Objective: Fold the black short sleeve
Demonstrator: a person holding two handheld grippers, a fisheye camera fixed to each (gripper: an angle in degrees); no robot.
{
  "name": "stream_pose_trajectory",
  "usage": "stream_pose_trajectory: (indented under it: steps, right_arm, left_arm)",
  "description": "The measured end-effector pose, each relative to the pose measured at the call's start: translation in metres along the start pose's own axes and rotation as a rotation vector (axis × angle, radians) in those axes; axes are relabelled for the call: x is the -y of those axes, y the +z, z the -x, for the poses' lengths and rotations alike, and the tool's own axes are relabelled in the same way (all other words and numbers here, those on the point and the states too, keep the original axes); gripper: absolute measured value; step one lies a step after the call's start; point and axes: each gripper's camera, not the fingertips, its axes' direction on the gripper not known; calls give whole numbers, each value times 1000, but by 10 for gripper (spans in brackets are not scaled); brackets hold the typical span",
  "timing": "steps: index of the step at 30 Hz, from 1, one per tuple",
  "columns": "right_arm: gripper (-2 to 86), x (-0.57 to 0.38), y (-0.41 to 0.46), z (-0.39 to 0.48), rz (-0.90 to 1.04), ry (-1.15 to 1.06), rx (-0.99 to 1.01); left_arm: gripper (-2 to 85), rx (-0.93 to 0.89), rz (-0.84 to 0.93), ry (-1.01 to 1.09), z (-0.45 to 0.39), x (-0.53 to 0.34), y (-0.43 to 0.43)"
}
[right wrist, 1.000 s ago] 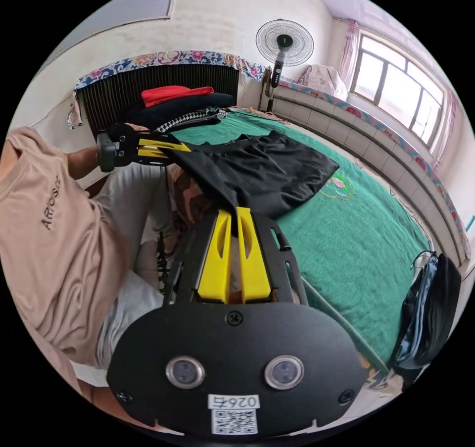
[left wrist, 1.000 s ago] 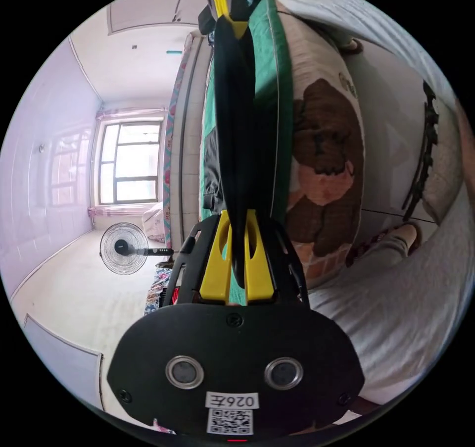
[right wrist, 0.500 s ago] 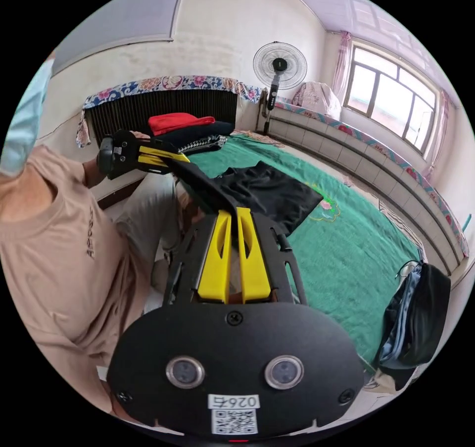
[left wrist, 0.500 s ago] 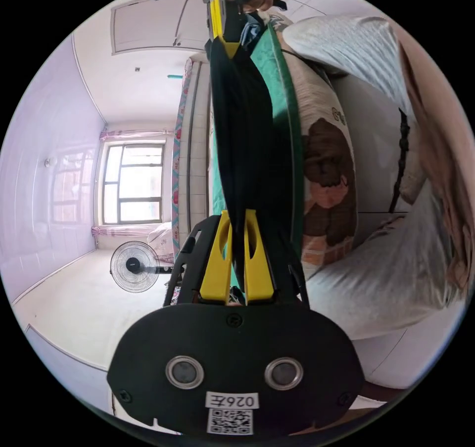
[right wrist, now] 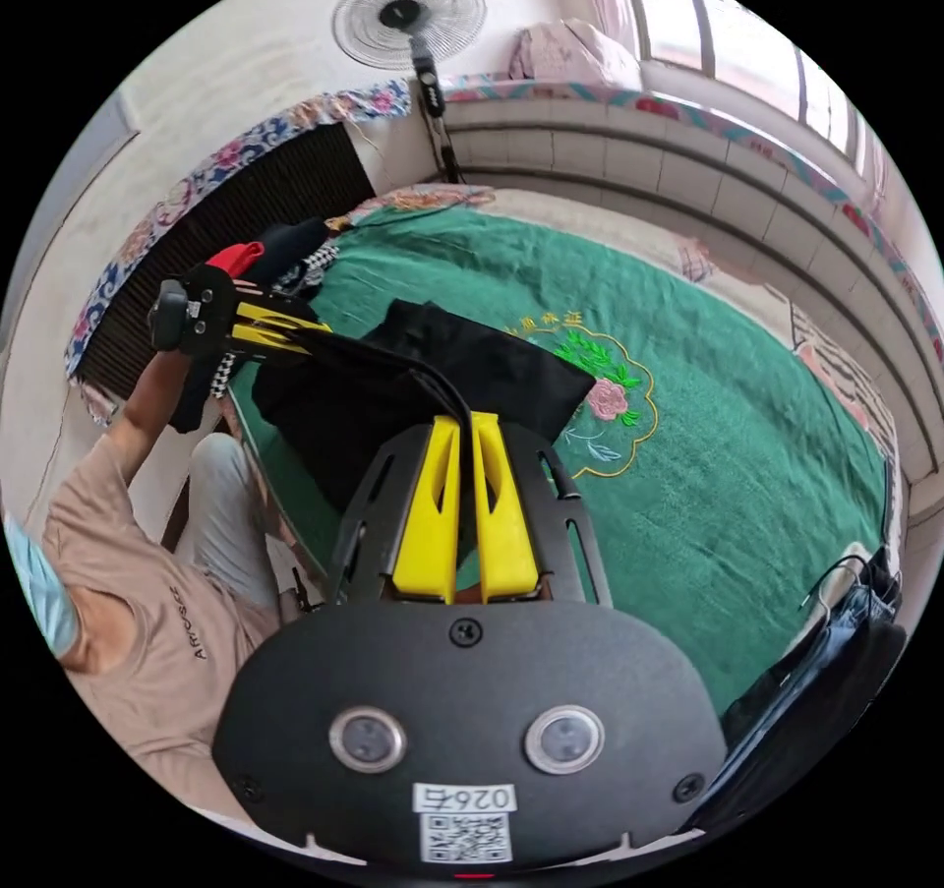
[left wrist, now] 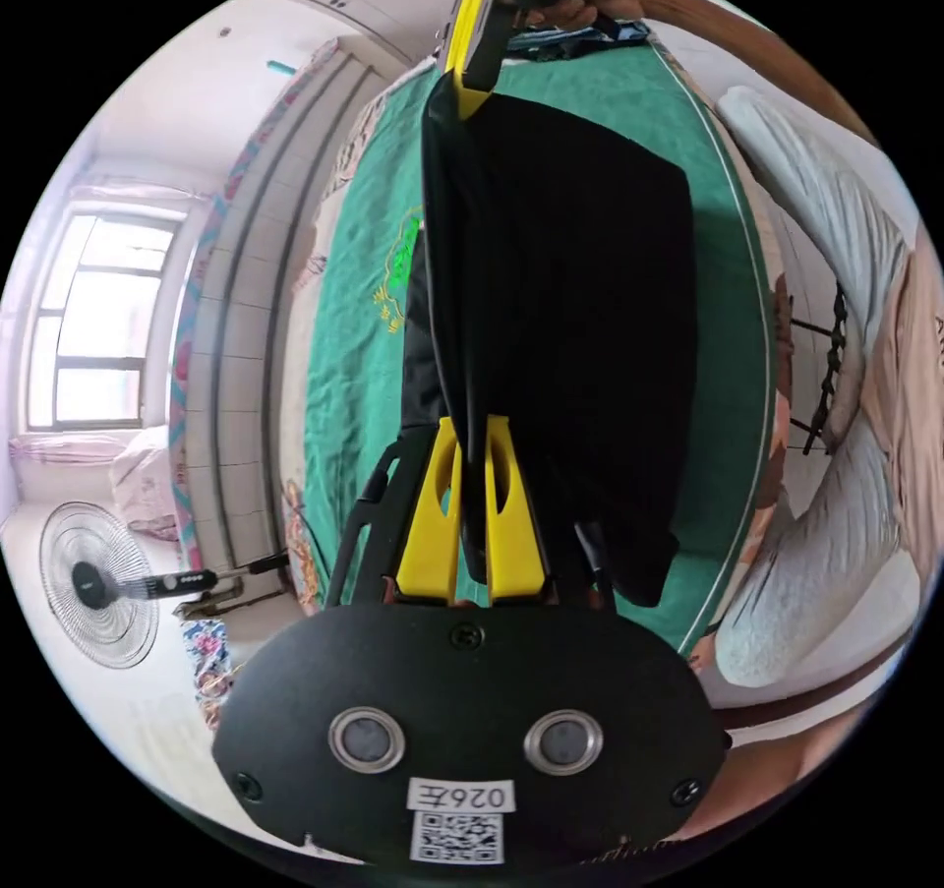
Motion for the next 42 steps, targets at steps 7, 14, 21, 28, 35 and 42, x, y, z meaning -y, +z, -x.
stream_pose_trajectory:
  steps: [7,14,21,28,35,42]
  right_arm:
    - [-14,174,79,-121,181,134,54]
    - [-14,268,63,-183,174,219,193]
    - [-13,329,39,-216,187,290,226]
    - [21,351,-15,-256,108,422,255]
    - [63,270,-140,-202,-123,412,247]
    - [49,109,-195,-121,-231,408,349]
  left_arm:
    - [36,-354,56,-42,118,19,189]
    - [41,-588,32,-121,175,-2,287]
    - [56,-728,-13,-252,214,-40,354]
    - [5,-557,-211,-715,222,-176,339]
    - [-9,-434,-466,-839,77,-251,275]
    - [-10,-289,-412,-770,-28,-191,251]
